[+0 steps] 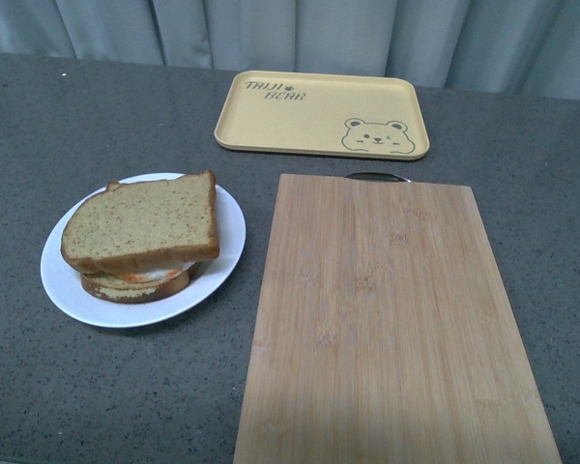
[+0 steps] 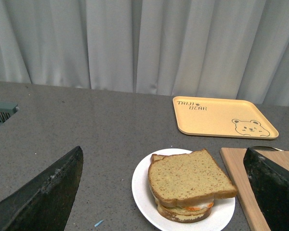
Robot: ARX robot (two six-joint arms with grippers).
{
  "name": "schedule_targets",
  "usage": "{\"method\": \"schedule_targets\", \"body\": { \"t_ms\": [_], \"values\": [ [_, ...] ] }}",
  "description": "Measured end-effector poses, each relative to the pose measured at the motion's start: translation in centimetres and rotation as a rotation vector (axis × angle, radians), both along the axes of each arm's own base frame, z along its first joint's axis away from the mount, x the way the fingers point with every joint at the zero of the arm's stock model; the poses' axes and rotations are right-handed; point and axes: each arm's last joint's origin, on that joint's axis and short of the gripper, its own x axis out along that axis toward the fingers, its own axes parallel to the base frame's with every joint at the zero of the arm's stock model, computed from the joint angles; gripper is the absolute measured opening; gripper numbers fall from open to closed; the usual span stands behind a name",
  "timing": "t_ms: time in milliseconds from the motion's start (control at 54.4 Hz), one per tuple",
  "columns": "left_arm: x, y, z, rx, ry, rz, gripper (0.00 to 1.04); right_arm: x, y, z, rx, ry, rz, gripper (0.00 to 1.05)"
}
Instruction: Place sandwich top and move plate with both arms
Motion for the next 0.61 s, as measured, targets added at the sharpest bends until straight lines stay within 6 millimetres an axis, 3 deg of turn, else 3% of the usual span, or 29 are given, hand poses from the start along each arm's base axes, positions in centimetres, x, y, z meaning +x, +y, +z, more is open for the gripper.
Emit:
{"method": "schedule_targets", "body": {
  "t_ms": [459,606],
  "values": [
    [0.0,0.0,0.0,0.0,0.0,0.0,0.98,-1.4,0.0,-0.3,-0.001,0.006,0.002,0.01],
    [0.0,0.0,0.0,0.0,0.0,0.0,0.98,-1.4,0.0,-0.3,-0.001,0.006,0.002,0.25]
  ]
}}
